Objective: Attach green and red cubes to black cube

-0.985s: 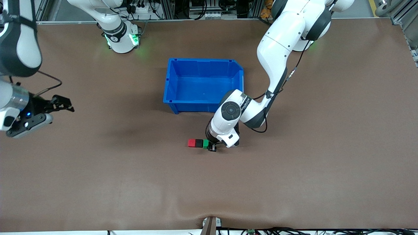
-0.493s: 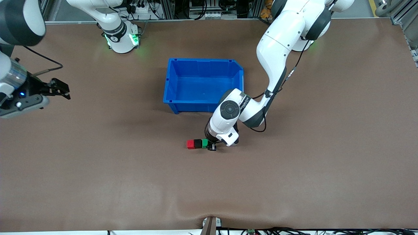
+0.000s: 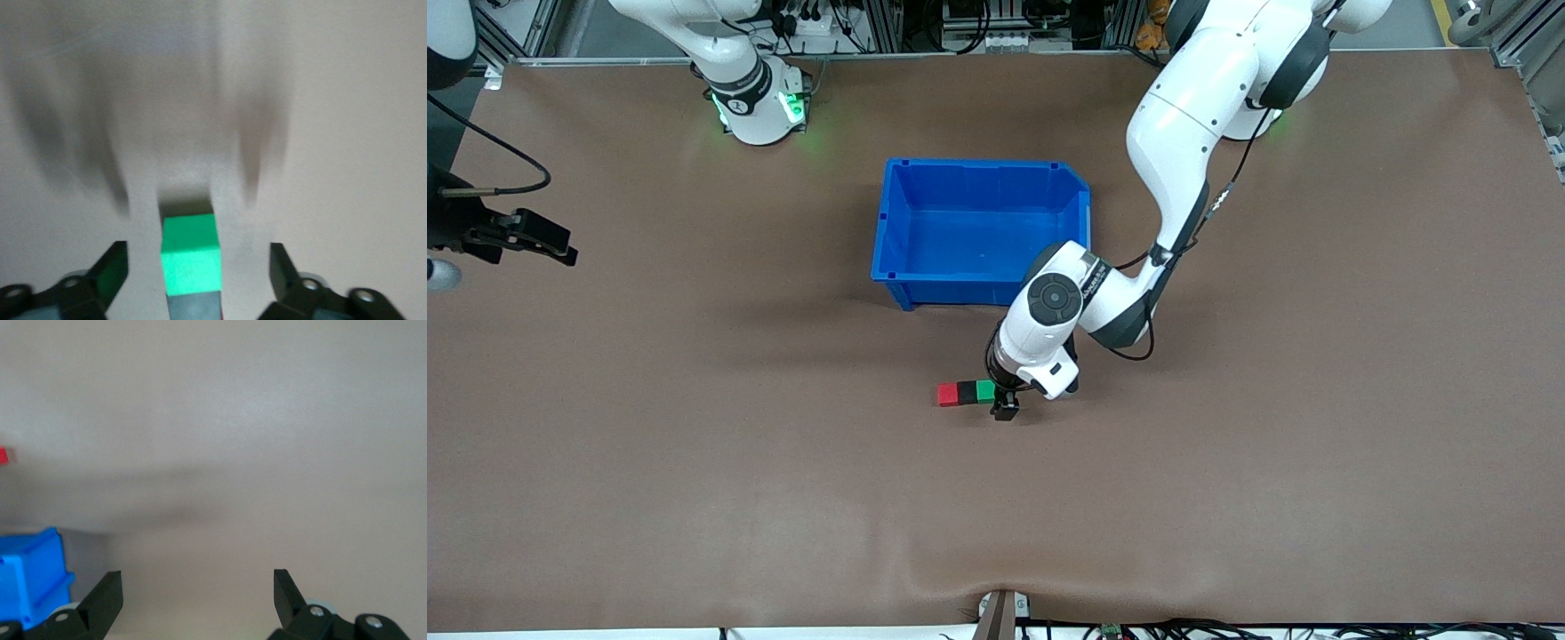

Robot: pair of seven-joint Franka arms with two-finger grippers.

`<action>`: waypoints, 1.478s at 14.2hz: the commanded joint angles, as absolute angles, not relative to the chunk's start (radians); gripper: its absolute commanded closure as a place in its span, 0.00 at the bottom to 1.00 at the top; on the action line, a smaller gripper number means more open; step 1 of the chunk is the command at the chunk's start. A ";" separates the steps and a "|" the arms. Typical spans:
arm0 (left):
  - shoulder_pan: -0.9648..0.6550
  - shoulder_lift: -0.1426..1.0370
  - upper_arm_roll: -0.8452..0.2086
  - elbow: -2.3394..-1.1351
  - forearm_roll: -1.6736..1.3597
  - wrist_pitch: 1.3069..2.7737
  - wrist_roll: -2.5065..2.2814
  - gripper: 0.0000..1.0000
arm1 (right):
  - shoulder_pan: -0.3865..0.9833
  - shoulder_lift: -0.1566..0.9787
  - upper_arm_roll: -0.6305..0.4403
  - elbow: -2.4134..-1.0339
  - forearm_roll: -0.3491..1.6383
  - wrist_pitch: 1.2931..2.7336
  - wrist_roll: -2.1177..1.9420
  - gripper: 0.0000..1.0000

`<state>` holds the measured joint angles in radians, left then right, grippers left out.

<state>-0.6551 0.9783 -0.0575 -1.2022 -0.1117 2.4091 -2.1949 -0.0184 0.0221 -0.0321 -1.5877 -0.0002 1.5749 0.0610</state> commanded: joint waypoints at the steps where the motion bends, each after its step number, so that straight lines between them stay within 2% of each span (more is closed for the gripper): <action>1: -0.641 0.901 -0.046 -1.215 -0.117 2.311 -2.110 0.00 | -0.031 0.018 -0.025 -1.545 0.018 1.540 0.138 0.00; 7: -0.574 0.735 -0.044 -1.259 -0.065 2.145 -1.814 0.00 | -0.046 0.023 -0.023 -1.539 0.026 1.494 0.138 0.00; 11: -0.516 0.603 -0.046 -1.288 0.069 1.922 -1.541 0.00 | -0.049 0.025 -0.025 -1.536 0.057 1.473 0.141 0.00; 16: -0.408 0.444 -0.049 -1.388 0.077 1.816 -1.193 0.00 | -0.061 0.025 -0.025 -1.519 0.052 1.473 0.135 0.00; 21: -0.287 0.350 -0.051 -1.394 0.080 1.669 -0.901 0.00 | -0.061 0.025 -0.025 -1.511 0.046 1.473 0.138 0.00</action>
<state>-0.3299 0.4140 -0.0416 -1.3484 0.0621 1.7068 -0.9936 -0.0444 0.0223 -0.0352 -1.5330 0.0381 1.4912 0.1268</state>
